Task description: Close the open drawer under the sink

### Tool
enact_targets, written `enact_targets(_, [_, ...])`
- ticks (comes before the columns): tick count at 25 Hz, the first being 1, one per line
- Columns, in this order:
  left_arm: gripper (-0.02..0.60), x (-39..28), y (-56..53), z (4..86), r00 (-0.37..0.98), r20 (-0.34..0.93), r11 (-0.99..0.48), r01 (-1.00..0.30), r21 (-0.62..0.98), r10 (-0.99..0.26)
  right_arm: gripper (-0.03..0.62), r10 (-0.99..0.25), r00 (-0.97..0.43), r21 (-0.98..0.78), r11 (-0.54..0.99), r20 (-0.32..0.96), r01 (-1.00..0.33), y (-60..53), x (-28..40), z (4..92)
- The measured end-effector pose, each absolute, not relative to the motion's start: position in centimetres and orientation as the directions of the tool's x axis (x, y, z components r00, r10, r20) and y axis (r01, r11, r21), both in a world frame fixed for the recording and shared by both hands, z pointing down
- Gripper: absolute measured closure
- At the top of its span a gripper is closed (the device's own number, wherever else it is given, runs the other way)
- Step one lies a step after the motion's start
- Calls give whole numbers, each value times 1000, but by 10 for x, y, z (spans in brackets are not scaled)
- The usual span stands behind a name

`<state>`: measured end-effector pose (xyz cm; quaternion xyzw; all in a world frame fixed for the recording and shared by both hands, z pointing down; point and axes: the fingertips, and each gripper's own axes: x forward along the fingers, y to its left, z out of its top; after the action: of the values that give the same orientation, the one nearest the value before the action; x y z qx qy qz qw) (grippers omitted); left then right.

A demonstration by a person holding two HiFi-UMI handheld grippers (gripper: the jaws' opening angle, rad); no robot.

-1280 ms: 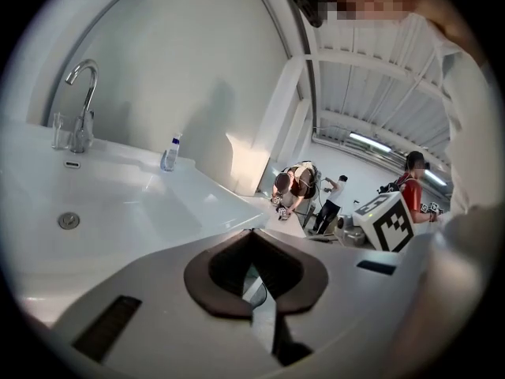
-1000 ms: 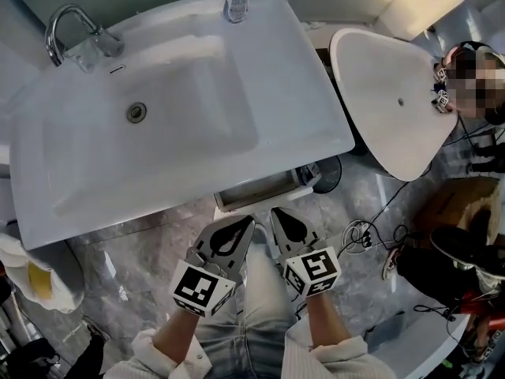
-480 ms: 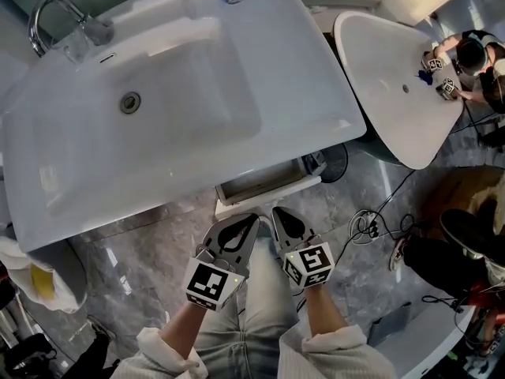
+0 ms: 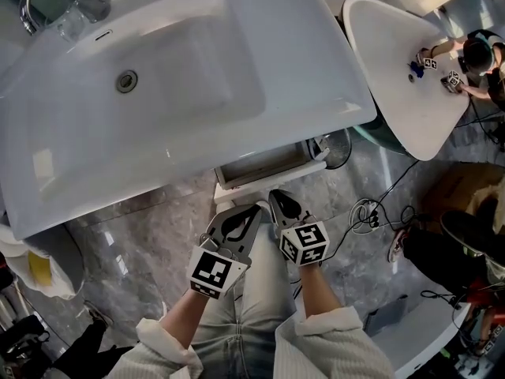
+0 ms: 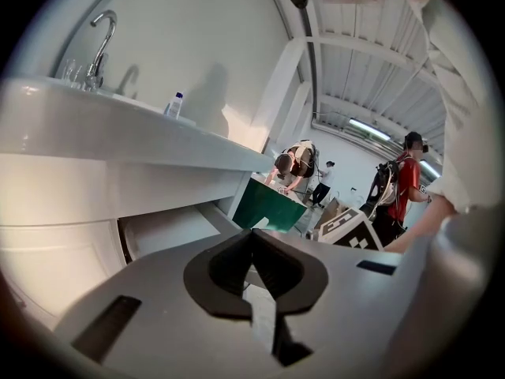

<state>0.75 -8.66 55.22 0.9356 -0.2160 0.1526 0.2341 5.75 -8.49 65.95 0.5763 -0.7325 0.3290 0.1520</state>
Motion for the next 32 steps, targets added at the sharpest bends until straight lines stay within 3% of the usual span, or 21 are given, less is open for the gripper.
enact_targets(32, [565, 6, -96, 566, 845, 398, -784, -503, 365, -357, 565, -778, -269, -273, 131, 568, -953, -109, 62, 658])
